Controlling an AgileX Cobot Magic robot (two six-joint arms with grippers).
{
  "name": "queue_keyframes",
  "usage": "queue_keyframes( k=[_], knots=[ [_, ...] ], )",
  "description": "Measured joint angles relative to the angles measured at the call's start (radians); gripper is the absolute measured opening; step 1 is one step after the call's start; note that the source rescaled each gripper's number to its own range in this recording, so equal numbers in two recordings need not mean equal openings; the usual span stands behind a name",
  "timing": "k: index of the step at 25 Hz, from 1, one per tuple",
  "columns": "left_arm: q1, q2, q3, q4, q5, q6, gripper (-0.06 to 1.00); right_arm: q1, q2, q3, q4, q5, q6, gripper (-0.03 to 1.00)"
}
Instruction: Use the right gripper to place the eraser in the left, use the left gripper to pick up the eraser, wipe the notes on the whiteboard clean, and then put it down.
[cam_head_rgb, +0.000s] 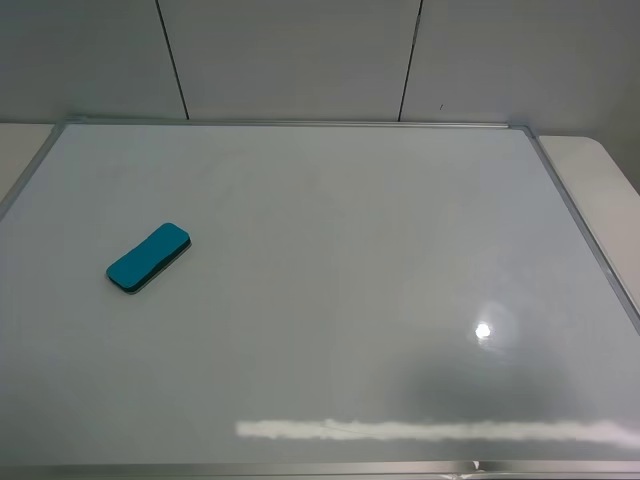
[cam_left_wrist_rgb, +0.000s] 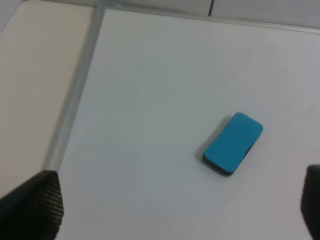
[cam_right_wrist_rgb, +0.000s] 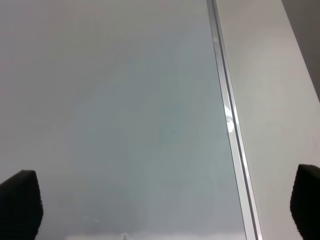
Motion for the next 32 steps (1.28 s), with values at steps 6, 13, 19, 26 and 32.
queue_keyframes(
  k=[6, 13, 19, 26, 32],
  knots=[
    [0.059, -0.010, 0.047, 0.002, 0.003, 0.032, 0.92, 0.000, 0.000, 0.000, 0.000, 0.000, 0.000, 1.00],
    [0.059, -0.011, 0.058, 0.005, 0.019, 0.045, 0.92, 0.000, 0.000, 0.000, 0.000, 0.000, 0.000, 1.00],
    [0.089, -0.011, 0.058, 0.004, 0.020, 0.050, 0.92, 0.000, 0.000, 0.000, 0.000, 0.000, 0.000, 1.00],
    [0.077, -0.011, 0.058, 0.002, 0.020, 0.053, 0.92, 0.000, 0.000, 0.000, 0.000, 0.000, 0.000, 1.00],
    [0.088, -0.011, 0.058, -0.022, 0.020, 0.054, 0.92, 0.000, 0.000, 0.000, 0.000, 0.000, 0.000, 1.00]
  ],
)
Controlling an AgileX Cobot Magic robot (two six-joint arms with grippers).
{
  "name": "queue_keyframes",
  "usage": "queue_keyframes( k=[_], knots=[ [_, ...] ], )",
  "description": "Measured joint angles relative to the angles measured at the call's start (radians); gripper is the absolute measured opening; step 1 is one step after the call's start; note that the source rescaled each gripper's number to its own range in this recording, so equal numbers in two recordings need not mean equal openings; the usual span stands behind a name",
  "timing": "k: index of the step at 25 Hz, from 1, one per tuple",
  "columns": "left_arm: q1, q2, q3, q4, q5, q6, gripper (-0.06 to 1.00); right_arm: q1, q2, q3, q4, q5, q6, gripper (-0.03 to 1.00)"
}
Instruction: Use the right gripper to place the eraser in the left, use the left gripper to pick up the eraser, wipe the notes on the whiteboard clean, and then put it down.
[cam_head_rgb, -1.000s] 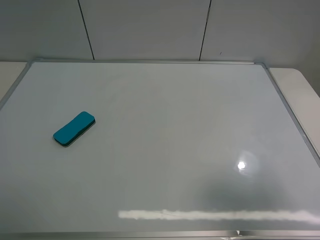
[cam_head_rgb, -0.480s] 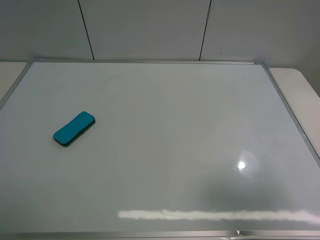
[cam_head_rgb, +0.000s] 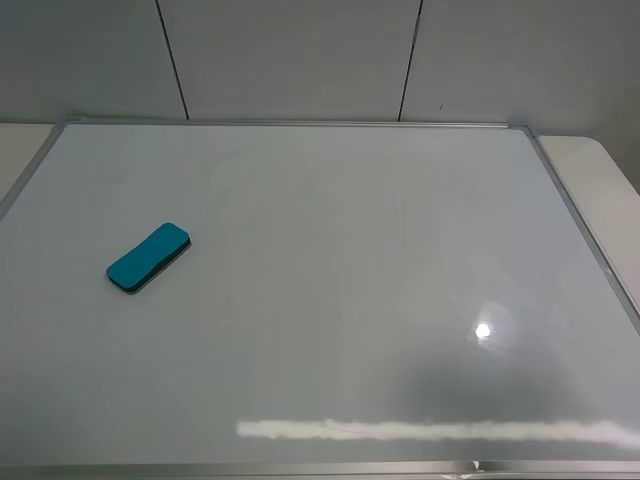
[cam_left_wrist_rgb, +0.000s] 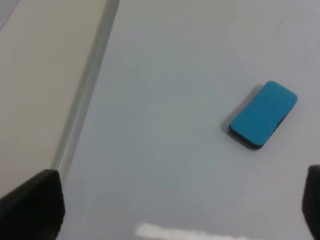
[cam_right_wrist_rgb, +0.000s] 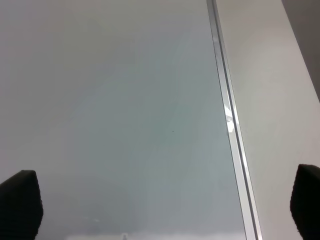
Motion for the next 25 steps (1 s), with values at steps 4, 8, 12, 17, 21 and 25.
queue_keyframes(
  k=[4, 8, 12, 17, 21, 25],
  knots=[
    [0.031, 0.000, 0.000, -0.002, 0.000, 0.002, 0.92, 0.000, 0.000, 0.000, 0.000, 0.000, 0.000, 1.00],
    [0.043, 0.000, 0.000, -0.003, 0.000, 0.002, 0.92, 0.000, 0.000, 0.000, 0.000, 0.000, 0.000, 1.00],
    [0.044, 0.000, 0.000, -0.004, 0.000, 0.002, 0.92, 0.000, 0.000, 0.000, 0.000, 0.000, 0.000, 1.00],
    [0.044, 0.000, 0.000, -0.004, 0.000, 0.002, 0.92, 0.000, 0.000, 0.000, 0.000, 0.000, 0.000, 1.00],
    [0.044, 0.000, 0.000, -0.004, 0.000, 0.002, 0.92, 0.000, 0.000, 0.000, 0.000, 0.000, 0.000, 1.00],
    [0.044, 0.000, 0.000, -0.004, 0.000, 0.002, 0.92, 0.000, 0.000, 0.000, 0.000, 0.000, 0.000, 1.00]
  ],
)
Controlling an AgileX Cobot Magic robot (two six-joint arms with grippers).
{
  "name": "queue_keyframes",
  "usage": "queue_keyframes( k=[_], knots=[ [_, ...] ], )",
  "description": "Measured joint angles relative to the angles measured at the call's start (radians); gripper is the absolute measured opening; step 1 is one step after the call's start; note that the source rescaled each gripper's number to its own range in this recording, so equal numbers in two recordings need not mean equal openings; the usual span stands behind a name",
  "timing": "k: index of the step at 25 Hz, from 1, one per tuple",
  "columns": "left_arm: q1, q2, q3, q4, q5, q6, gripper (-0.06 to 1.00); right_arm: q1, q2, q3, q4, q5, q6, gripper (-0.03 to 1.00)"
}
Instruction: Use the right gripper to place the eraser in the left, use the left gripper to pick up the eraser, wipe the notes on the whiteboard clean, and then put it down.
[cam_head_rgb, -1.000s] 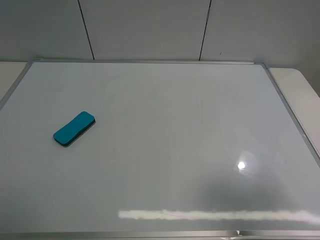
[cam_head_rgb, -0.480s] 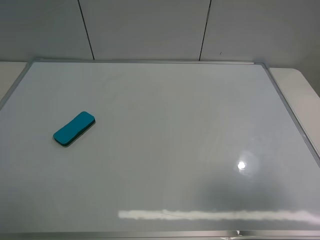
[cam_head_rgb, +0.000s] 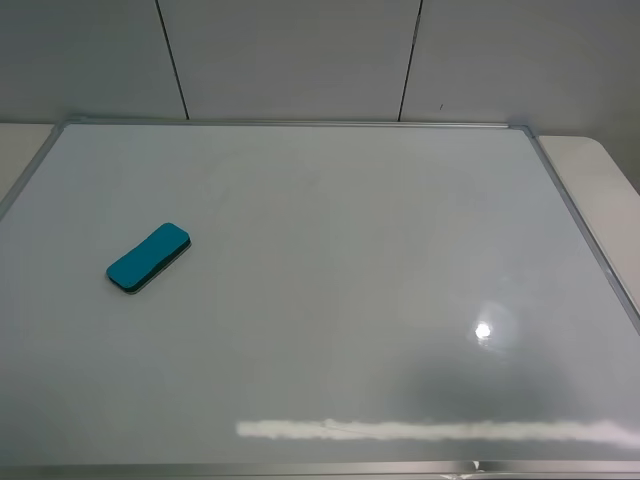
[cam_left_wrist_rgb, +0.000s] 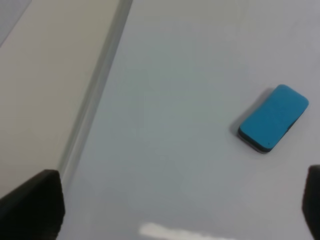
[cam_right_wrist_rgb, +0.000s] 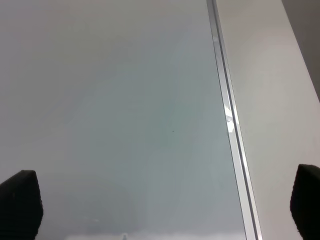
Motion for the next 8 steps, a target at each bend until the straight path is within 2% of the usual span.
queue_keyframes(
  k=[8],
  knots=[
    [0.000, 0.000, 0.000, 0.000, 0.000, 0.000, 0.92, 0.000, 0.000, 0.000, 0.000, 0.000, 0.000, 1.00]
  ],
)
